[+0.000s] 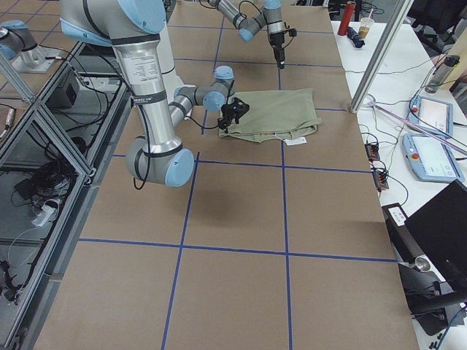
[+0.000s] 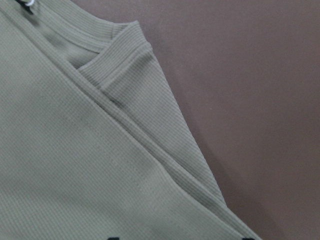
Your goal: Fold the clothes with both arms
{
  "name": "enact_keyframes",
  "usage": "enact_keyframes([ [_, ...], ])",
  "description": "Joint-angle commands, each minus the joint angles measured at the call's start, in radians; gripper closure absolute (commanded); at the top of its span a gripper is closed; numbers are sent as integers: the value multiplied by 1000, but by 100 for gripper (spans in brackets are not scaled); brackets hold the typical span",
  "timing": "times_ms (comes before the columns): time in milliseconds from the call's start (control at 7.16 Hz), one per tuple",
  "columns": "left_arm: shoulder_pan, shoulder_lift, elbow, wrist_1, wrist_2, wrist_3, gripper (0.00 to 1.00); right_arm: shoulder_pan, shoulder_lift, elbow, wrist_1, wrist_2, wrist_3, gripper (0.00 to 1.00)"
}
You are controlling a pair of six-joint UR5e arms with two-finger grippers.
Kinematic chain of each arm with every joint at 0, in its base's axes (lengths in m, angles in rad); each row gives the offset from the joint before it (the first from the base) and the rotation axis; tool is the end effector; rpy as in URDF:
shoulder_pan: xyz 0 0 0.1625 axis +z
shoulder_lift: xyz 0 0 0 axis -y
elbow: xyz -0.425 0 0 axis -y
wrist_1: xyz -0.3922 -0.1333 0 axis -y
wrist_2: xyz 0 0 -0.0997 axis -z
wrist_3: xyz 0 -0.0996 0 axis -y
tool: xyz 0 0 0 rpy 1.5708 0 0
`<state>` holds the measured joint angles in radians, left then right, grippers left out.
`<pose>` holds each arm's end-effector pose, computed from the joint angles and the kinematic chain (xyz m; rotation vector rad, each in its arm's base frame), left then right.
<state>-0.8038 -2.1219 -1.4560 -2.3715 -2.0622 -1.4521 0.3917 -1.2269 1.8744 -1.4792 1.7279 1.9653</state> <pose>0.4192 -0.5593 0.2934 0.1567 1.2734 -0.2853 -0.5060 -0.3364 0.3316 -0.1541 -0.7530 0.6901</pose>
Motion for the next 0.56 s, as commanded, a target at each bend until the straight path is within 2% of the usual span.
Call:
enact_keyframes([
  [0, 0, -3, -1, 0, 5, -1, 31, -2, -35, 23, -4, -4, 4, 11],
  [279, 0, -3, -1, 0, 5, -1, 31, -8, -29, 19, -4, -4, 21, 11],
  [419, 0, -3, -1, 0, 5, -1, 31, -8, -25, 16, -4, -4, 23, 14],
])
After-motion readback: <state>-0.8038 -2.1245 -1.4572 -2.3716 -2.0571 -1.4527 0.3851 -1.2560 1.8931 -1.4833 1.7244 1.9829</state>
